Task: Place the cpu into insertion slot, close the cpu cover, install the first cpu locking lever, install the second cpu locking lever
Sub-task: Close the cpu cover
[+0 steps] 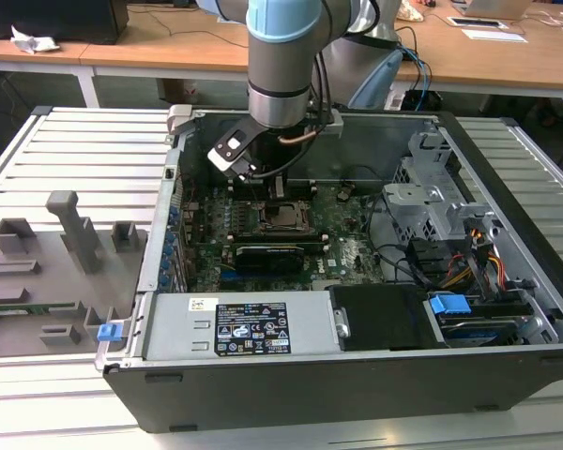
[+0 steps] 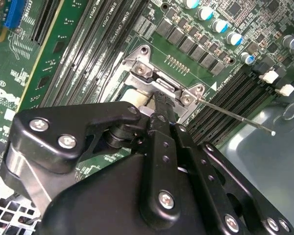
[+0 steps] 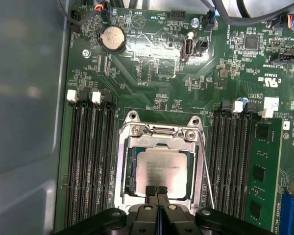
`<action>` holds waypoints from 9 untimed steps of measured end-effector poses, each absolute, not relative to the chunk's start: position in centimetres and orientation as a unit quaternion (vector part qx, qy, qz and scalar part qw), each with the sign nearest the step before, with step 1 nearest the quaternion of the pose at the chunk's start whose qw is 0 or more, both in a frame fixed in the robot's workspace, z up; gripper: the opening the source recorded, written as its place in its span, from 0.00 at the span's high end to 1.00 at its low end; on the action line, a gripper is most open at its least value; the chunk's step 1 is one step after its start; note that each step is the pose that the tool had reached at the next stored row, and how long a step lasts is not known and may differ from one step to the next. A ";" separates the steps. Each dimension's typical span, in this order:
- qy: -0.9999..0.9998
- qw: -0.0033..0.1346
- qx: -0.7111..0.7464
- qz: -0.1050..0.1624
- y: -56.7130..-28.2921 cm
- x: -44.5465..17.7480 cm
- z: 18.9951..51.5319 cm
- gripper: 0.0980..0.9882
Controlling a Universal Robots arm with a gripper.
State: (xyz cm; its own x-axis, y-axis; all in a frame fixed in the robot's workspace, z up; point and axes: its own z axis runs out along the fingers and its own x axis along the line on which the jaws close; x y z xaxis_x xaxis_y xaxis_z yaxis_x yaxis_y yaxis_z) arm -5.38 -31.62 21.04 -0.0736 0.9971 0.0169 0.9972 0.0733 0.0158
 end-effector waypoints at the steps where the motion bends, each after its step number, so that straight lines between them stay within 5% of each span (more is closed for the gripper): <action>1: -0.733 0.001 -0.681 -0.011 -31.6 -5.4 21.0 0.99; 9: -0.733 0.001 -0.680 -0.011 -31.6 -5.4 20.5 0.99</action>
